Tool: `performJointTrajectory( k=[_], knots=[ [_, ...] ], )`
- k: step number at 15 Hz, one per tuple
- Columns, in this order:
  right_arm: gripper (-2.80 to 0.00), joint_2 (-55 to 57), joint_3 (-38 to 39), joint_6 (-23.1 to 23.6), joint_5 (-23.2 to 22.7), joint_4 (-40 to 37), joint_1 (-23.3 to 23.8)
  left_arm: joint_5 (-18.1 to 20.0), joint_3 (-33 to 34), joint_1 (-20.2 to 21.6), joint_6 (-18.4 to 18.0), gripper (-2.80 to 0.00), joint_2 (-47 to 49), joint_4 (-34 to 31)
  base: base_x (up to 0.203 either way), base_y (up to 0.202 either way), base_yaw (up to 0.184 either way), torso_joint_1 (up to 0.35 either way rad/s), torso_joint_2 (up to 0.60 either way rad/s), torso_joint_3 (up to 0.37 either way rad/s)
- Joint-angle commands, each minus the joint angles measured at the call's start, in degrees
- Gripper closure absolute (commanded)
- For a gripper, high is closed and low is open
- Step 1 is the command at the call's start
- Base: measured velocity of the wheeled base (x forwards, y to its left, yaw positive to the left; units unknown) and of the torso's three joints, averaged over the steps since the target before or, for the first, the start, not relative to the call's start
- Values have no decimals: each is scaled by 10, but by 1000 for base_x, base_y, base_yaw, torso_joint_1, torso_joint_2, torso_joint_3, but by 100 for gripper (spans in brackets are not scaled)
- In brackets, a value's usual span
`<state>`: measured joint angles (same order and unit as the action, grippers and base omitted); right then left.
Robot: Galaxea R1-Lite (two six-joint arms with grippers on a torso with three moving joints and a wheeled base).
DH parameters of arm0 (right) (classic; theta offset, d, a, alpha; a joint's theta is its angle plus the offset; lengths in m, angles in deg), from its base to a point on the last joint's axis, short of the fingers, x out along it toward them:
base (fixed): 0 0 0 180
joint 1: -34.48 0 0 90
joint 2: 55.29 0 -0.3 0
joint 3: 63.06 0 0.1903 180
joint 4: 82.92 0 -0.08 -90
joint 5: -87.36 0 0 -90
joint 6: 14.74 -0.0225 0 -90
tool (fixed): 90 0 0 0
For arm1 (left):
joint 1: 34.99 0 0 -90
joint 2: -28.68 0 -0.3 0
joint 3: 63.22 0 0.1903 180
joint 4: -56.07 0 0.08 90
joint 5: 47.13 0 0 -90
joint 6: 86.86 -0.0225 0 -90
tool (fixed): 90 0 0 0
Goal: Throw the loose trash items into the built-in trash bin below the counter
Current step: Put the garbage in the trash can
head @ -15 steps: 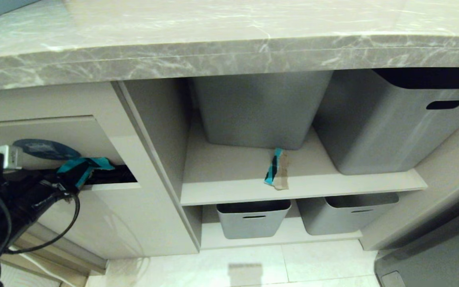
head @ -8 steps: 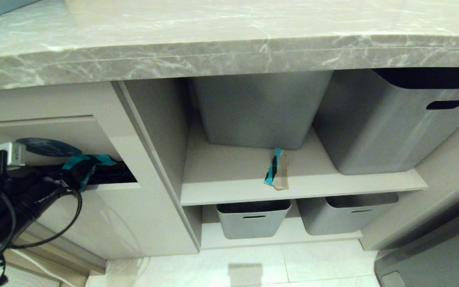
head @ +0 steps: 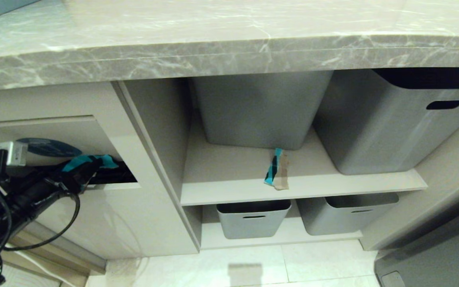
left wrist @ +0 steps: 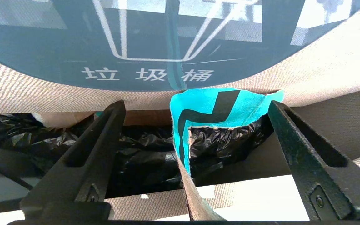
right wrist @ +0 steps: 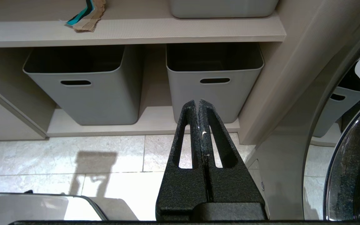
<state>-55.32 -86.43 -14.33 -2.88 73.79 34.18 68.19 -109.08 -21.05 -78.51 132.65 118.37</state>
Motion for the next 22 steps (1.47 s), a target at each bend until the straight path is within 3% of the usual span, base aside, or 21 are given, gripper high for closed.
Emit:
performJointTrajectory(
  k=[1, 6, 9, 16, 17, 20, 22],
  knots=[
    [0, -1, 0, 0, 0, 0, 0, 3, 1, 3, 3, -280, -2, 5, 0, 0, 0, 0, 0, 0],
    [0, -1, 0, 0, 0, 0, 0, 3, 1, 4, 12, -280, -1, 5, 0, 0, 0, 0, 0, 0],
    [0, -1, 0, 0, 0, 0, 0, -1, 1, 5, 53, -280, -3, 6, 0, 0, 0, 0, 0, 0],
    [0, -1, 0, 0, 0, 0, 0, -3, 0, 7, 104, -280, -3, 12, 0, 0, 0, 0, 0, 0],
    [0, -1, 0, 0, 0, 0, 0, -11, 0, 9, 108, -280, -3, 12, 0, 0, 0, 0, 0, 0],
    [0, -1, 0, 0, 0, 0, 0, -84, -1, 11, 111, -280, 2, 10, 0, 0, 0, 0, 0, 0],
    [0, -1, 0, 0, 0, 0, 0, -93, -1, 11, 111, -280, 2, 10, 0, 0, 0, 0, 0, 0]
  ],
)
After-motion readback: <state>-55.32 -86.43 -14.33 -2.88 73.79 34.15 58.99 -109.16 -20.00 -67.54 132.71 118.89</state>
